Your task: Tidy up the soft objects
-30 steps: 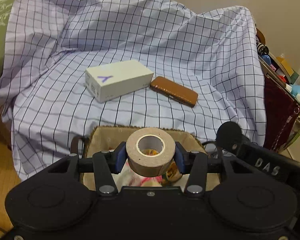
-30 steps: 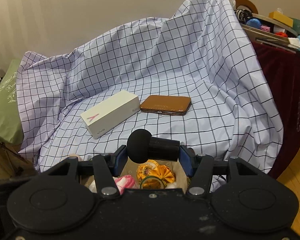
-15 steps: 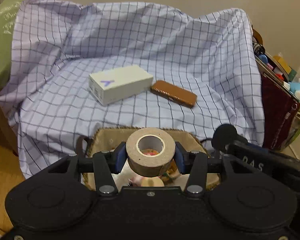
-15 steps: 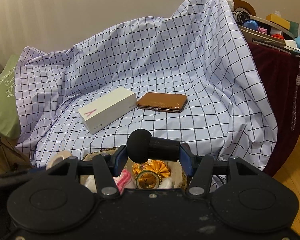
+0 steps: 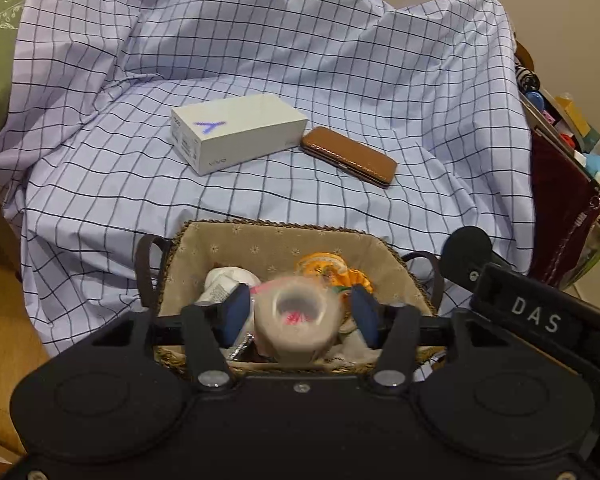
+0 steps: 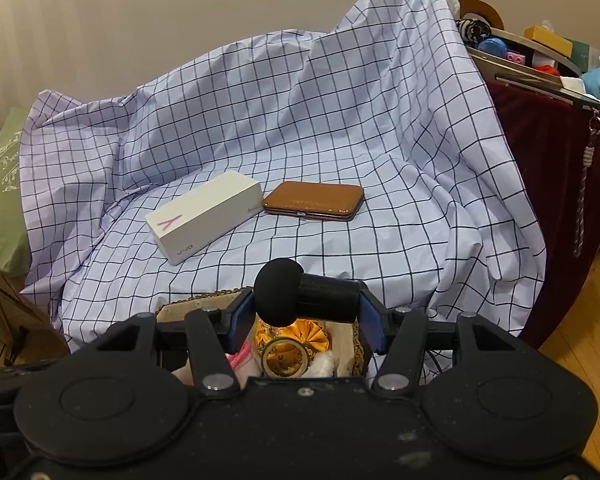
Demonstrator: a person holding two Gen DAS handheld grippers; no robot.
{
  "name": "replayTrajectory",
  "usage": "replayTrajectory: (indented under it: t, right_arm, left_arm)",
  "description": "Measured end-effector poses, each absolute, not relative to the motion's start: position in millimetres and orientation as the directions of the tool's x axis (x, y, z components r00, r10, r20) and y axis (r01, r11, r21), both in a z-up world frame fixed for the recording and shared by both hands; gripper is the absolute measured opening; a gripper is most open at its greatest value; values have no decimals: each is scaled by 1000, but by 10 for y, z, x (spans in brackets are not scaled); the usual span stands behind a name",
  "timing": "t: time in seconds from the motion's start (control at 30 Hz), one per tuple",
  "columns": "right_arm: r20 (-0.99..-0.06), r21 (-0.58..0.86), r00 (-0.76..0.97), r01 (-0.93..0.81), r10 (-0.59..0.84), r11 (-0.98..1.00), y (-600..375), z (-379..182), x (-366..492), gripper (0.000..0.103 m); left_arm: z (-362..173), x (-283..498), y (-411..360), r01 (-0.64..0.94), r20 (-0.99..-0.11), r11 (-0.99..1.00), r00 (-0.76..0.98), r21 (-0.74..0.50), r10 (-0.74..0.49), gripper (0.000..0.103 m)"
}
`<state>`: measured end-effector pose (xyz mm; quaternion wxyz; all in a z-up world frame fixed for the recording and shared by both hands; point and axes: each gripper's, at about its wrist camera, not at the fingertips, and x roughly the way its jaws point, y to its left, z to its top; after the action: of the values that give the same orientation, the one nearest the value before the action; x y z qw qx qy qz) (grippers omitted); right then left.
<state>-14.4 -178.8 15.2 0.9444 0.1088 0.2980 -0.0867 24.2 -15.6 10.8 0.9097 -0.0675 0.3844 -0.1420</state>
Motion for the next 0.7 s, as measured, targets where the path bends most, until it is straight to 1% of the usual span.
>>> replayTrajectory:
  t: [0.1, 0.17, 0.33, 0.4, 0.7]
  right_arm:
    - [-582, 158, 807, 233, -100, 960, -1800, 152, -147, 55]
    - [-584, 157, 806, 233, -100, 960, -1797, 149, -146, 55]
    - [-590, 155, 801, 231, -98, 961, -1790, 131, -140, 55]
    - [-597, 157, 796, 234, -97, 959, -1798, 117, -124, 55]
    - [-615, 156, 784, 221, -80, 963, -1785, 73, -87, 57]
  left_arm:
    - [97, 244, -136, 192, -678, 955, 673, -226, -296, 65]
    - [91, 243, -124, 185, -678, 955, 673, -230, -294, 65]
    - [78, 240, -93, 155, -678, 962, 685, -224, -267, 70]
    - [78, 250, -58, 138, -676, 962, 688, -237, -266, 77]
    - [105, 253, -40, 111, -661, 971, 715, -214, -227, 77]
